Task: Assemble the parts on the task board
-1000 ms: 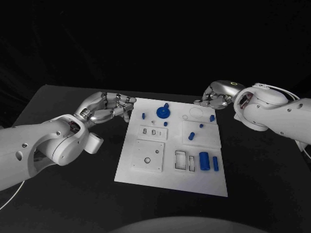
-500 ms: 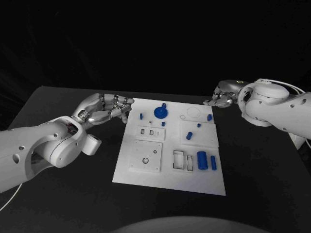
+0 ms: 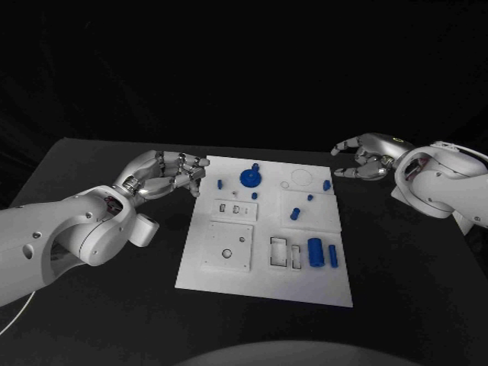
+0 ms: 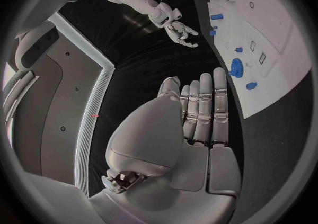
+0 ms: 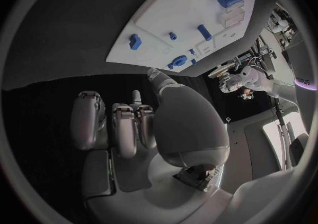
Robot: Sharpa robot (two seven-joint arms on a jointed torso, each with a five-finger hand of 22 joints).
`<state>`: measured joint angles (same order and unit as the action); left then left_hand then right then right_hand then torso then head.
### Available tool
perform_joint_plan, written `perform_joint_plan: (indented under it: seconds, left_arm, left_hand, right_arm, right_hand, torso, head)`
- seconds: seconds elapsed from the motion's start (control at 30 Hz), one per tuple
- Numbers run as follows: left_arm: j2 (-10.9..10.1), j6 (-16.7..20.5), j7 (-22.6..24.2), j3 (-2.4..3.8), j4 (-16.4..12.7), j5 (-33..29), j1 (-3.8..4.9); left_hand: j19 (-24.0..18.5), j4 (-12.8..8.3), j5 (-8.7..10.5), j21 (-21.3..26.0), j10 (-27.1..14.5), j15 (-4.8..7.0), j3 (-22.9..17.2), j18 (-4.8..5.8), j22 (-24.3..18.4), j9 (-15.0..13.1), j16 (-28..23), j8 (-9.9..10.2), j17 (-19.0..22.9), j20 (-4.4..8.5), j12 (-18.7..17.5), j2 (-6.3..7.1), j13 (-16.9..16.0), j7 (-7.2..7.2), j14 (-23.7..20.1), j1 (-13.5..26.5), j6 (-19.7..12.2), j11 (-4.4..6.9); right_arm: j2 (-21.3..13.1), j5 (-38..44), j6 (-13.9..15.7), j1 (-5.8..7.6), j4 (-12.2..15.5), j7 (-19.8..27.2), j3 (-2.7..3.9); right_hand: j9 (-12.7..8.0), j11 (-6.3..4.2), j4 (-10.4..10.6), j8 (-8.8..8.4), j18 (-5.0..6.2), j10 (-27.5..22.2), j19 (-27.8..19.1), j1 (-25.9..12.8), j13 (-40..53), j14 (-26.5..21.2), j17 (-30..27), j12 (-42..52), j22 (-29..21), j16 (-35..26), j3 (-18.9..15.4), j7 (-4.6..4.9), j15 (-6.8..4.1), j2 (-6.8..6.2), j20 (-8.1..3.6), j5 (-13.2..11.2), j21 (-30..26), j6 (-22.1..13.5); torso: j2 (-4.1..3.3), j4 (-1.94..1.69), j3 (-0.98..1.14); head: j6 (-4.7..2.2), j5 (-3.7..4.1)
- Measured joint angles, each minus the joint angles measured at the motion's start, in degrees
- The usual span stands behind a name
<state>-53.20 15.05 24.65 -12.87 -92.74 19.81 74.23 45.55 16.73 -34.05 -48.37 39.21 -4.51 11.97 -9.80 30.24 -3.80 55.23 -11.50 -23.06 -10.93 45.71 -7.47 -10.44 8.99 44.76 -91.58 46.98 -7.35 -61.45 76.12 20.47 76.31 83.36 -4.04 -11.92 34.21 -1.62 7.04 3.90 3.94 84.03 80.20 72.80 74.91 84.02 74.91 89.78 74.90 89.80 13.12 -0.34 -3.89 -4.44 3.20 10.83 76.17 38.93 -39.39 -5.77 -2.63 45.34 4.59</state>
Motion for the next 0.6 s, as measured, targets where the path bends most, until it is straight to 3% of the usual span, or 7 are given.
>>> perform_joint_plan:
  seconds: [0.1, 0.23, 0.3, 0.47, 0.6]
  left_arm:
    - [0.34, -0.14, 0.0, 0.0, 0.41, 0.0, -0.39]
    - [0.77, -0.4, 0.05, 0.0, 0.84, 0.0, -1.0]
    - [0.89, -0.53, 0.08, 0.0, 0.98, 0.0, -1.19]
    - [0.91, -0.74, 0.14, 0.02, 1.1, 0.0, -1.47]
    - [0.86, -0.87, 0.16, 0.02, 1.12, 0.0, -1.64]
  left_hand:
    - [0.0, 0.0, 0.0, 0.0, 0.0, 0.0, 0.0, 0.0, 0.0, 0.0, 0.0, 0.0, 0.0, 0.0, 0.0, 0.0, 0.0, 0.0, 0.0, 0.0, 0.0, 0.0]
    - [0.0, 0.0, 0.0, 0.0, 0.0, 0.0, 0.0, 0.0, 0.0, 0.0, -0.22, 0.0, 0.06, 0.0, 0.0, 0.0, 0.04, 0.0, 0.0, 0.0, 0.0, 0.0]
    - [0.0, 0.0, 0.0, 0.0, 0.0, 0.0, 0.0, 0.0, 0.0, 0.0, -0.22, 0.0, 0.06, 0.0, 0.0, 0.0, 0.05, 0.0, 0.0, 0.0, 0.0, 0.0]
    - [0.0, 0.0, 0.0, 0.0, 0.0, 0.0, 0.0, 0.0, 0.0, 0.0, -0.22, 0.0, 0.06, 0.0, 0.0, 0.0, 0.05, 0.0, 0.0, 0.0, 0.0, 0.0]
    - [0.0, 0.0, 0.0, 0.0, 0.0, 0.0, 0.0, 0.0, 0.0, 0.0, -0.22, 0.0, 0.06, 0.0, 0.0, 0.0, 0.05, 0.0, 0.0, 0.0, 0.0, 0.0]
  right_arm:
    - [-0.05, -3.16, 1.27, -1.62, -0.85, 3.76, -0.04]
    - [0.69, -8.1, 2.13, -3.54, -2.96, 7.71, -0.05]
    - [1.19, -10.67, 2.27, -4.45, -3.97, 9.5, -0.09]
    - [2.62, -15.49, 2.34, -6.17, -6.32, 13.14, -0.08]
    - [3.53, -18.02, 2.38, -7.07, -7.67, 15.21, -0.08]
  right_hand:
    - [0.0, 0.0, 0.0, 0.0, 0.0, 0.0, -0.08, 1.59, 0.0, -0.21, 0.0, 0.0, 0.0, 0.0, 0.0, 0.1, 0.21, 0.04, 0.08, 1.07, 0.0, -0.43]
    - [0.55, 0.0, 0.35, 1.19, 0.0, 0.0, -0.08, 3.19, 0.0, -0.21, 0.0, 0.0, 0.0, 0.0, -0.35, 1.43, 0.21, -0.07, 0.08, 6.81, 0.08, 0.13]
    - [0.81, 0.0, 0.56, 1.61, 0.0, 0.0, -0.08, 3.24, 0.0, -0.21, 0.0, 0.0, 0.0, 0.0, -0.56, 1.88, 0.21, -0.12, 0.08, 8.42, 0.39, 0.06]
    - [1.28, 0.0, 1.13, 2.5, 0.0, 0.01, 0.37, 3.24, 0.0, -0.21, -0.01, 0.0, 0.04, 0.0, -1.13, 2.38, 0.21, -0.12, 0.09, 8.35, 0.93, -0.02]
    - [1.52, 0.0, 1.19, 2.74, 0.0, 0.01, 0.37, 3.24, 0.0, -0.21, -0.01, 0.0, 0.04, 0.0, -1.19, 2.58, 0.2, -0.12, 0.09, 8.1, 1.21, -0.23]
  torso:
    - [0.16, 0.26, 0.12]
    - [0.32, 0.54, 0.36]
    - [0.4, 0.64, 0.49]
    - [0.5, 0.83, 0.68]
    - [0.54, 0.84, 0.71]
  head:
    - [-0.14, 0.1]
    - [-0.24, 0.24]
    - [-0.25, 0.27]
    - [-0.08, 0.19]
    - [0.08, 0.28]
